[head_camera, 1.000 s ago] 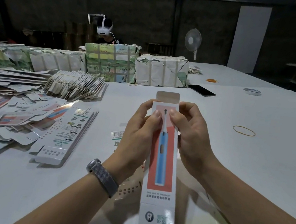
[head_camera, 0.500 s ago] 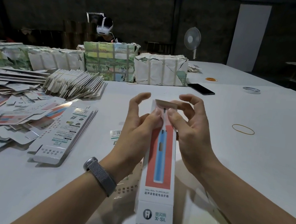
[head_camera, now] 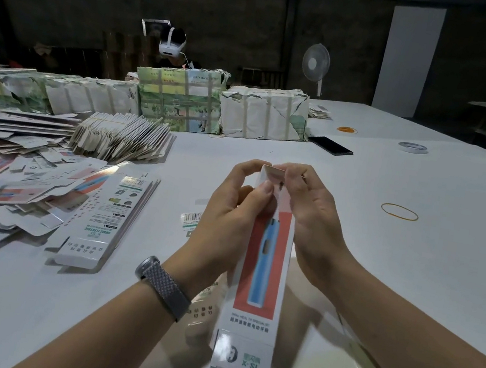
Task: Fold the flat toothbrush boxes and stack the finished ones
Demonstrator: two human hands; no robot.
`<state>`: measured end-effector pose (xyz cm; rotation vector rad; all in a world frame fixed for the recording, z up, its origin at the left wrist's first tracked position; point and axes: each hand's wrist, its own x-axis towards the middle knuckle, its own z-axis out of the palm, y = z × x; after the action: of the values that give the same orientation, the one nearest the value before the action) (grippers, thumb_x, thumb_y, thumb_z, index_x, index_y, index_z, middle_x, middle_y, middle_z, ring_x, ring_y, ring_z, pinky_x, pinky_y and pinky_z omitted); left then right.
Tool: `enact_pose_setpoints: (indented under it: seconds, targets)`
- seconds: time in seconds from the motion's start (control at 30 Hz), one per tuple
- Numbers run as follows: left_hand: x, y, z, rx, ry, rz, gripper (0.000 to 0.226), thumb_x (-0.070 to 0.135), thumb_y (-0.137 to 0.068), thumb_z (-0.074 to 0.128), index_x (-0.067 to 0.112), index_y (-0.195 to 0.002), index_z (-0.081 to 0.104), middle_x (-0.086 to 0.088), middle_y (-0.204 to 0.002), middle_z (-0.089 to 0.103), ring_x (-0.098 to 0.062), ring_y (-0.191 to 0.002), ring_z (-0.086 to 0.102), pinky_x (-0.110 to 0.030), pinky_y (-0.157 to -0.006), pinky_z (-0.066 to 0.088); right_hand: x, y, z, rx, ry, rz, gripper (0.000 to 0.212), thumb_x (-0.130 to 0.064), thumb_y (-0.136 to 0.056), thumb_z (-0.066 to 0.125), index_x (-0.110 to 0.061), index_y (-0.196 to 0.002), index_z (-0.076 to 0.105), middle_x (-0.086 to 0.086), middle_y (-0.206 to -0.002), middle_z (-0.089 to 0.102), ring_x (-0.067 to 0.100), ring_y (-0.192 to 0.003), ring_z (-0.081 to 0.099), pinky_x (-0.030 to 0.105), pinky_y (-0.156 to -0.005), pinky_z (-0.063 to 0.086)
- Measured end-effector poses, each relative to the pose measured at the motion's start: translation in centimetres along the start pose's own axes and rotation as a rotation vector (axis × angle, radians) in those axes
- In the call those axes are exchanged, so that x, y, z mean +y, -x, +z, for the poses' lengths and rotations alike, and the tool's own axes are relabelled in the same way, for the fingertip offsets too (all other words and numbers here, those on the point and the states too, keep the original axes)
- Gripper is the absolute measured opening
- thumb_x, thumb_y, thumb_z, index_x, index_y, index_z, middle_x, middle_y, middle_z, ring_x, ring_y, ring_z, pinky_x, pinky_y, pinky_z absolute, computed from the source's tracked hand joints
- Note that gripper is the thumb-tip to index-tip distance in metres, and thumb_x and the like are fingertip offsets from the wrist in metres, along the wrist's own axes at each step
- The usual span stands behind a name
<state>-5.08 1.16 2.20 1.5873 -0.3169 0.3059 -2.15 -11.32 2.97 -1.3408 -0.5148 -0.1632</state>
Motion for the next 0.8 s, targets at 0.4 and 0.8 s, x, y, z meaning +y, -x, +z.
enact_pose_setpoints:
  seconds: [0.4, 0.8]
  targets:
    - [0.1, 0.4, 0.4, -0.066, -0.048, 0.008, 0.016, 0.037, -0.105, 0.045, 0.04, -0.12, 0.051, 0.003, -0.083, 0.073, -0.016, -0.074, 0.074, -0.022, -0.063, 0.057, -0.6, -0.7, -0.9, 0.065, 0.03, 0.03, 0.022, -0.014, -0.099, 0.057, -0.014, -0.077, 0.059, -0.006, -0.064, 0.062, 0.016, -0.063, 0.06, 0.028, -0.064, 0.055]
    - [0.0, 0.4, 0.4, -0.072, -0.039, -0.02, 0.021, 0.036, -0.104, 0.048, 0.029, -0.124, 0.052, 0.0, -0.084, 0.074, -0.016, -0.072, 0.074, -0.022, -0.064, 0.056, -0.5, -0.5, -1.0, 0.066, 0.073, 0.033, 0.023, -0.012, -0.096, 0.062, -0.018, -0.074, 0.062, -0.004, -0.069, 0.063, 0.017, -0.069, 0.061, 0.034, -0.07, 0.055]
